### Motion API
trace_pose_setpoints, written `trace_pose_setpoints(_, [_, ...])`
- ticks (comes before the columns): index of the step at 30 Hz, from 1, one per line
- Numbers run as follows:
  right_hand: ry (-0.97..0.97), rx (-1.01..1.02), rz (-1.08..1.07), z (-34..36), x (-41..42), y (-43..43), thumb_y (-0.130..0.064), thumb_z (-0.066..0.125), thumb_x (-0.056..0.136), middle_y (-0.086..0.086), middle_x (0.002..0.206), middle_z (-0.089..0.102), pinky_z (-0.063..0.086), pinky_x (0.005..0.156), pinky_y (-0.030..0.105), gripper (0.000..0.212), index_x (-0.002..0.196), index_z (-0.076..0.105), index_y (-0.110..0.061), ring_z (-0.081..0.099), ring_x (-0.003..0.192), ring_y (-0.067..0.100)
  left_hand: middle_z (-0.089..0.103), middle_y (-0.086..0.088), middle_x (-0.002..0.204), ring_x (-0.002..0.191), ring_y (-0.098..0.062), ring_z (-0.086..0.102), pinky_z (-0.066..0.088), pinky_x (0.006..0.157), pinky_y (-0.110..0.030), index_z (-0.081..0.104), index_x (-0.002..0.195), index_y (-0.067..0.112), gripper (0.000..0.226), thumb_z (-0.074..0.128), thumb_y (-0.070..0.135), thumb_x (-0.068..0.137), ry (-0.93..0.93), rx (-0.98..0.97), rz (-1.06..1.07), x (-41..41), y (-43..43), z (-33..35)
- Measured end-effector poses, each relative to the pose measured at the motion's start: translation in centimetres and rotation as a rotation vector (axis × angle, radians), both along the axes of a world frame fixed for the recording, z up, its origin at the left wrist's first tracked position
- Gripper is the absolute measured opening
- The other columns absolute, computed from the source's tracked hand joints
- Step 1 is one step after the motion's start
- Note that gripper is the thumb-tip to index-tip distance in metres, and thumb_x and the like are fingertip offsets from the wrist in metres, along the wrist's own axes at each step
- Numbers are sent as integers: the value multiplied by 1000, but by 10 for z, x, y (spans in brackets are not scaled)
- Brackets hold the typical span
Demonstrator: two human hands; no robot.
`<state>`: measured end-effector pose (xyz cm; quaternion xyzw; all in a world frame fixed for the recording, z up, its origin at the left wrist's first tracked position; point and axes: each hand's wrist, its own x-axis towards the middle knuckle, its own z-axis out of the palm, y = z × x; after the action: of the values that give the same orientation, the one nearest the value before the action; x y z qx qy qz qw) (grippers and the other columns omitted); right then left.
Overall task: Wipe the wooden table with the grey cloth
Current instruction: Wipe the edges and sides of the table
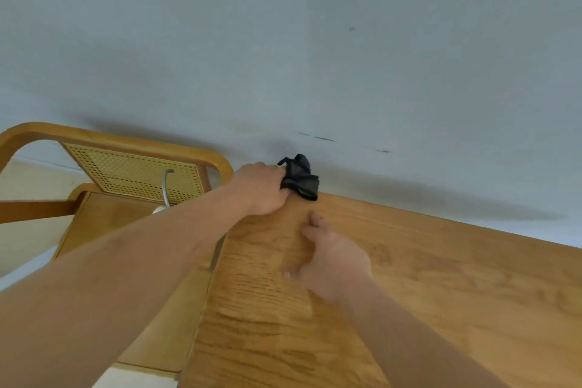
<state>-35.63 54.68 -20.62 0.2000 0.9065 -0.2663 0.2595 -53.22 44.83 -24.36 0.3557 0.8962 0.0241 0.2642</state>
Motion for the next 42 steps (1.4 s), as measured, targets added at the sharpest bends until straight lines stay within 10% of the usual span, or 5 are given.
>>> trace_pose_setpoints(3, [112,-292,-256,10,28,55,-36,76,88,-17,149,52,41,92,8,59,143,56,-34,53,128,6,63,-5,115,107,-27,54,45,83,-40,57,118,20,38,34,43,98,51,-158,77,13,21,2])
trace_pose_setpoints(7, [217,-146,-380,18,71,124,-31,63,97,-11,120,70,46,87,23,32,128,67,-30,63,103,9,63,-5,118,106,-29,56,45,83,-40,56,113,22,32,37,41,96,-19,-44,2,73,111,0])
trace_pose_setpoints(26, [-176,317,-474,0,266,361,-73,75,71,-1,152,35,49,102,46,94,151,41,-36,30,142,28,65,6,118,111,-22,60,47,95,-38,58,124,29,38,38,53,103,-229,163,-142,189,292,8])
trace_pose_setpoints(33, [-212,383,-494,-9,254,356,-62,82,72,4,139,40,52,78,39,86,141,51,-21,35,133,31,65,-4,125,109,-27,62,52,94,-42,51,135,27,50,25,53,101,36,-154,-46,181,300,-6])
trace_pose_setpoints(42, [-234,400,-527,-10,248,354,-56,87,70,7,143,38,51,79,40,80,134,56,-18,34,134,32,60,4,136,125,-23,54,42,106,-39,53,136,32,41,37,51,103,-199,230,-245,232,346,3])
